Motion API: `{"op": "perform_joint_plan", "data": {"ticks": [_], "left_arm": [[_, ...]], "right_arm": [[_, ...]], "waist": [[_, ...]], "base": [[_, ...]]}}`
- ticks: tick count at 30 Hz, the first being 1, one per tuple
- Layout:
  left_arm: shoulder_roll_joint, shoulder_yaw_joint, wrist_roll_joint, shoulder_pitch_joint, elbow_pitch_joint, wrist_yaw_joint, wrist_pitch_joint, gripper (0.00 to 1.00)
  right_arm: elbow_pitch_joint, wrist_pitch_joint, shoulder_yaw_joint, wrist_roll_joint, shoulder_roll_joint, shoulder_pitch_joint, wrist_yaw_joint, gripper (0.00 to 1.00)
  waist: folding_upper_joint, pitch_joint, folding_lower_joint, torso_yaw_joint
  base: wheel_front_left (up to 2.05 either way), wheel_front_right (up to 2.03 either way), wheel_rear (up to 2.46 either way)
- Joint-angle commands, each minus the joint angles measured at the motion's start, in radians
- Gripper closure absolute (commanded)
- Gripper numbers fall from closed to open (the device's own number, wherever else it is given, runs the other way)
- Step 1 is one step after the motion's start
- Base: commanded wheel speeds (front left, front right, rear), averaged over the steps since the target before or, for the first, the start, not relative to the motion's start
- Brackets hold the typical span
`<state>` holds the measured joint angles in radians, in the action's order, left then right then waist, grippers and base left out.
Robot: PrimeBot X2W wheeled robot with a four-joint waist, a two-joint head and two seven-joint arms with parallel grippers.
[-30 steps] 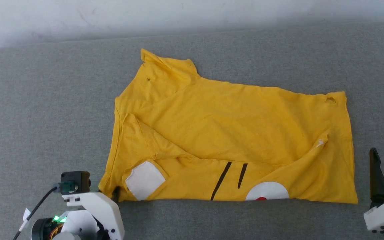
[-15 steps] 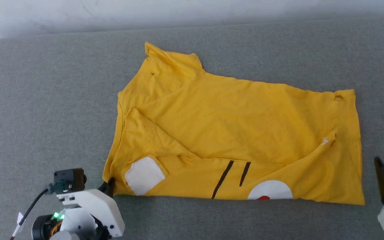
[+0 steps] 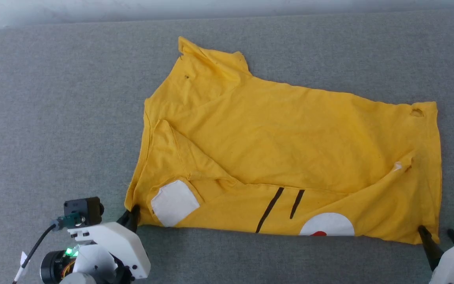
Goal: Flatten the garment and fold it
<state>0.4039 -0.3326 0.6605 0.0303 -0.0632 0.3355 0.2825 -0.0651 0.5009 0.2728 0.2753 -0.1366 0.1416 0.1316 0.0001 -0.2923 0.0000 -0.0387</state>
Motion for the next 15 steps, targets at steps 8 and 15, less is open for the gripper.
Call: {"op": "perform_joint_plan", "data": {"ticks": [8,15], "left_arm": [[-0.002,0.010,0.009,-0.001,0.012,0.015,-0.012,1.00],[-0.024,0.080,0.084,-0.039,-0.042,0.017,-0.045,1.00]], "right_arm": [[0.090,-0.025,-0.023,0.009,0.011,-0.048,-0.001,1.00],[0.026,-0.040,-0.004,0.011,-0.023,-0.080,-0.001,1.00]], "waist": [[-0.0001,0.020,0.0000,-0.002],[-0.0001,0.088,0.0000,0.008]], "base": [[0.00,0.00,0.00],[0.00,0.00,0.00]]}}
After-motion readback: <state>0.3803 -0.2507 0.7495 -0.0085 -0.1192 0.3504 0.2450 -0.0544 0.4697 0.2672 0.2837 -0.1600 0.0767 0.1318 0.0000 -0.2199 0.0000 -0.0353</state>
